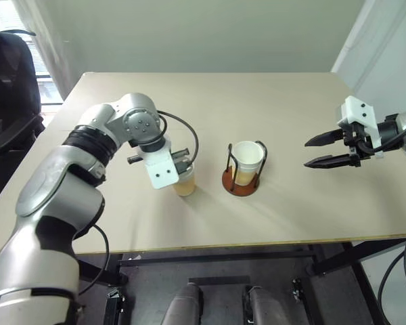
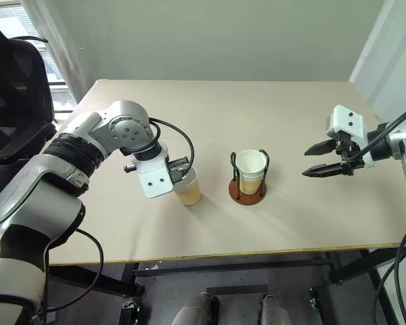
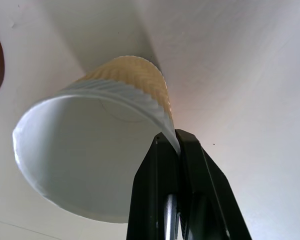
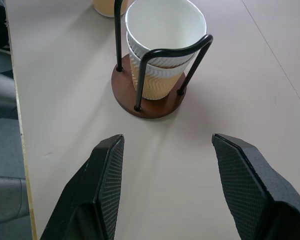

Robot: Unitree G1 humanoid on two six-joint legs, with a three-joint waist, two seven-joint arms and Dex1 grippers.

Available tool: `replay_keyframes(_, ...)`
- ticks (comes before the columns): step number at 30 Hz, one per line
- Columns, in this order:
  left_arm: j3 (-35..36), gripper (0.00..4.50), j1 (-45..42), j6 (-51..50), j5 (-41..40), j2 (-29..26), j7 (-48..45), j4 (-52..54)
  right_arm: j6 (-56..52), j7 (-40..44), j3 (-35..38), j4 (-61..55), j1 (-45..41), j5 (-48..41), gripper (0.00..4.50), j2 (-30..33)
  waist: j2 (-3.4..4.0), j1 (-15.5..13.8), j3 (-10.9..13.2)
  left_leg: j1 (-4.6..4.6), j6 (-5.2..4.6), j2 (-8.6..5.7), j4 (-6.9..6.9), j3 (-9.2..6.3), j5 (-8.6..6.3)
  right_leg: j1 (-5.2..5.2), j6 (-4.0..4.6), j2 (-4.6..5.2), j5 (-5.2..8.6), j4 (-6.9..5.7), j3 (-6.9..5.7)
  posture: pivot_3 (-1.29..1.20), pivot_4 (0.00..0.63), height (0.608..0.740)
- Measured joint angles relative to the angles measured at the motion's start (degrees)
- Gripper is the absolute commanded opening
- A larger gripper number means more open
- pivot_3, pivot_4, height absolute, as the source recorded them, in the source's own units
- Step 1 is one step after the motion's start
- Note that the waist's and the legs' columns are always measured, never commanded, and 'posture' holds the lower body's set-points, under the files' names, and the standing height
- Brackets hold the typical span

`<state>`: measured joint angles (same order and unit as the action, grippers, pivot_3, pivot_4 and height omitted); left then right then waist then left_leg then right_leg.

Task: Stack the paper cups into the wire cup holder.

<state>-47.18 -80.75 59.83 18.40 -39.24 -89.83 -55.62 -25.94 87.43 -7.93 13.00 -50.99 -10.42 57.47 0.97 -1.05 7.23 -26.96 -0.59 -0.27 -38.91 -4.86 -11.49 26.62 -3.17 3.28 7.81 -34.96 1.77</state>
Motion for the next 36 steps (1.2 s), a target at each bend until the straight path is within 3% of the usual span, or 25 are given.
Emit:
replay_keyframes(10,4.09,0.02,-9.49,-2.12,5.93,1.98,3.72,-10.45,10.21,2.02,1.28,7.14,-1.14,-1.38,2.81,-1.14,0.0,0.02,0.0,-0.01,0.01,-0.01,0.08,0.03,-0.07,0.05,0.03,0.0,0.03,0.07,0.04,0.0,0.15,0.74)
replay_keyframes(21,8.9,0.02,-15.09,-4.96,6.25,5.32,3.1,-14.28,13.69,4.82,4.32,9.34,-2.73,-7.58,2.81,-2.86,-0.01,-0.09,0.0,-0.08,0.01,0.01,0.24,0.12,-0.08,0.17,0.05,0.02,0.09,0.1,0.08,0.0,0.15,0.74)
replay_keyframes(31,14.05,0.02,-24.49,-11.49,5.62,13.14,3.15,-16.66,14.44,4.84,2.74,10.91,-3.71,-8.27,2.81,-2.35,-0.04,-0.16,0.03,-0.05,-0.04,-0.05,0.33,0.36,-0.15,0.18,-0.02,0.02,0.17,0.16,0.14,0.0,0.15,0.74)
replay_keyframes(36,15.4,0.02,-24.87,-12.67,5.57,15.86,2.64,-17.28,14.95,4.84,2.37,11.19,-3.71,-8.84,2.81,-1.5,-0.03,0.03,0.03,-0.04,-0.04,0.02,0.33,0.42,-0.18,0.22,-0.08,-0.02,0.2,0.11,0.19,0.0,0.15,0.74)
